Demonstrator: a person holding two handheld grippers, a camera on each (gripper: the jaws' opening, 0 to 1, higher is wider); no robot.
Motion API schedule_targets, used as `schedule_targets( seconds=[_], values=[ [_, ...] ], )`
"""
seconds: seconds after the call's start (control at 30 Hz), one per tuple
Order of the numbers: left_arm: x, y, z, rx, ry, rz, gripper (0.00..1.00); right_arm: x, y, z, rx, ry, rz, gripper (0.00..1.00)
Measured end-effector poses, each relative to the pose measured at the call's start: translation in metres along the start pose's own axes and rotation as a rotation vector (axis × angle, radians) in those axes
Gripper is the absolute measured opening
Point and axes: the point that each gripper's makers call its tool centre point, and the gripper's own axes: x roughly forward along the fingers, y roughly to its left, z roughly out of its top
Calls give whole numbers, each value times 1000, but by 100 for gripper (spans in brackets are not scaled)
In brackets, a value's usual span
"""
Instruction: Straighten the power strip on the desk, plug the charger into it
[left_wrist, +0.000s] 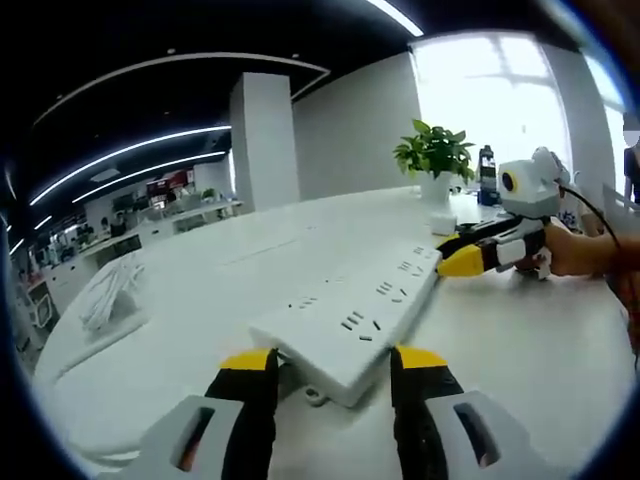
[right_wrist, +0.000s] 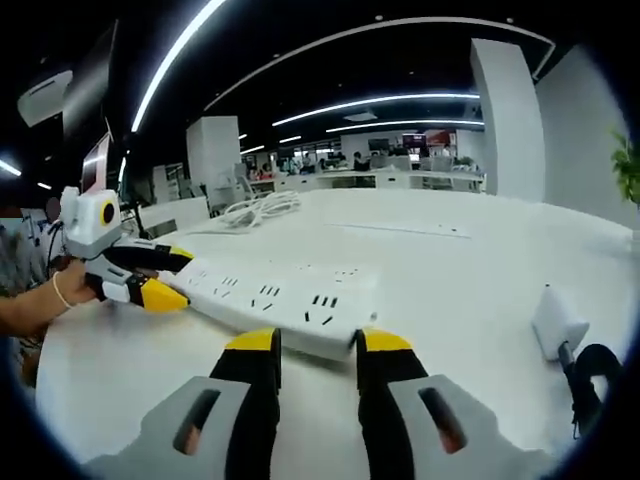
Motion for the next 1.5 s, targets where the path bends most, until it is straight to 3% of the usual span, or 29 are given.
schedule_targets(
  seconds=[1.5],
  values=[
    [18, 6, 7, 29, 33, -56, 45, 0, -10, 1, 10, -3, -41, 26]
  ],
)
